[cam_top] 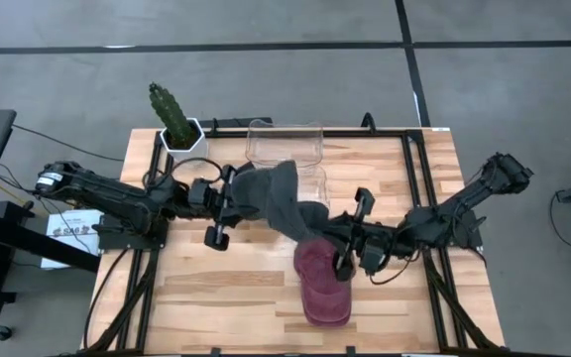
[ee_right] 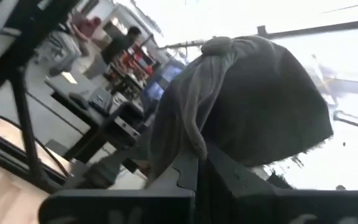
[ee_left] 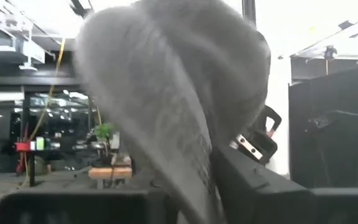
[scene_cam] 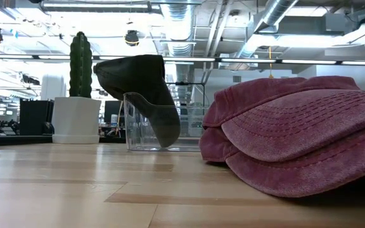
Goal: Pick & Place hat
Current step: Put the black cap into the bottom transparent bin
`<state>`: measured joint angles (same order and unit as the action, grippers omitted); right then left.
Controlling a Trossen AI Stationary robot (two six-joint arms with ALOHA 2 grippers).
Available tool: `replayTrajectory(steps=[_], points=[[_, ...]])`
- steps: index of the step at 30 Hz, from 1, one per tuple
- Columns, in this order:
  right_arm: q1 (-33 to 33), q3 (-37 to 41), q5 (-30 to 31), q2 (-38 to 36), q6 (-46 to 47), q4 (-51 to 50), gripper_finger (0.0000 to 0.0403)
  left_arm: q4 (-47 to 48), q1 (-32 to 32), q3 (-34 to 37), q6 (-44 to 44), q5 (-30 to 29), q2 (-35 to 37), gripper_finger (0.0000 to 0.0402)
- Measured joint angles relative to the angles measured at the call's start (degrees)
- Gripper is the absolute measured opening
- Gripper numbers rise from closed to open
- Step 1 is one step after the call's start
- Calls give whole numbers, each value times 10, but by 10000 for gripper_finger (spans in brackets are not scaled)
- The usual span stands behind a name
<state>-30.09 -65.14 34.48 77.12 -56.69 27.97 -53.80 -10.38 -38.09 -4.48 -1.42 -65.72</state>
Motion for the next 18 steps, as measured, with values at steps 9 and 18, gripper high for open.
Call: replayTrajectory(steps=[9,18], points=[[123,-133,2,0,93,-200,1,102,85,0,1,-3,91,148],[249,-253,-63,0,175,-335,0,265,177,0,4,-3,141,143]])
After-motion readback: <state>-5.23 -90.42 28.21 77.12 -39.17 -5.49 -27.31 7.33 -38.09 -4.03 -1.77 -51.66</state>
